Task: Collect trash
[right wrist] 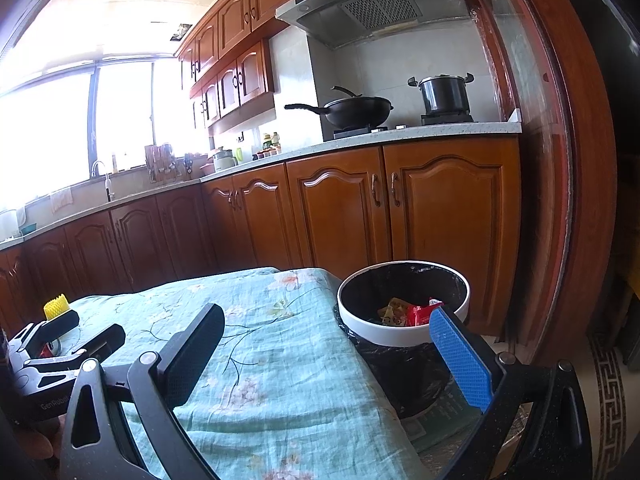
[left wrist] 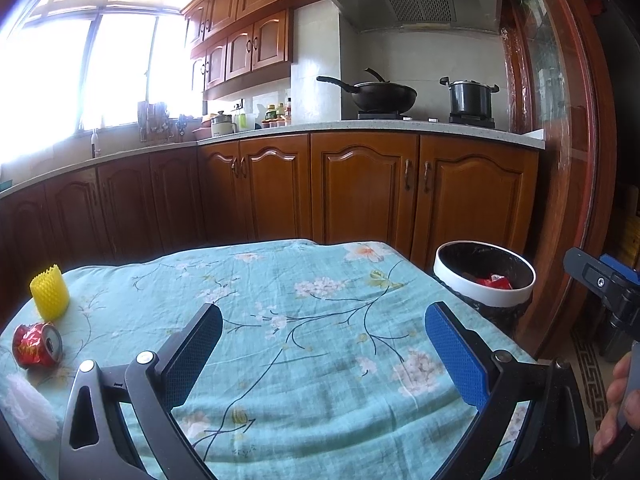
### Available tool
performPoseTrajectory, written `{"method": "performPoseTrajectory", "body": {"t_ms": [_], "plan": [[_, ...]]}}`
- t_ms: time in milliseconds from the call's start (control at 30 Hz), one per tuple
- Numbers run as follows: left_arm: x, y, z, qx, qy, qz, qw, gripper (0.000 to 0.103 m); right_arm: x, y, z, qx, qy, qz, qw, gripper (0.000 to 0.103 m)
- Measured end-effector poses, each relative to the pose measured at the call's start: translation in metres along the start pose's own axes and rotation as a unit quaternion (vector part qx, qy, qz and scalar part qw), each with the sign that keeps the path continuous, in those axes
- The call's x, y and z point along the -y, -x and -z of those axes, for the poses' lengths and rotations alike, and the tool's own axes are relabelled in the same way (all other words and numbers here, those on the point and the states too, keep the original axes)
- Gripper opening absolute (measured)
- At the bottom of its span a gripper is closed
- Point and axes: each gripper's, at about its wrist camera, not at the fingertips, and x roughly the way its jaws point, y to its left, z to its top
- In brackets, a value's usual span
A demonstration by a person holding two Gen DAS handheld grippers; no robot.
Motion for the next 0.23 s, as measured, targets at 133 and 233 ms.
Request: {"method": "performPoseTrajectory", "body": {"t_ms": [133, 233], "plan": [[-0.0013, -0.0006, -0.0002, -0.002, 0.000, 0.002, 1.0000, 0.102, -0.0005, -0.0024, -0.0004, -0.003, -0.001, -0.001, 1.000, 0.103], [-0.0033, -0.0030, 0.0004, -0.007, 0.001, 0.005, 1.0000, 0.102, -0.0014, -0.0052, -0.0001, -0.007, -0.001, -0.001, 1.000, 0.103]]}}
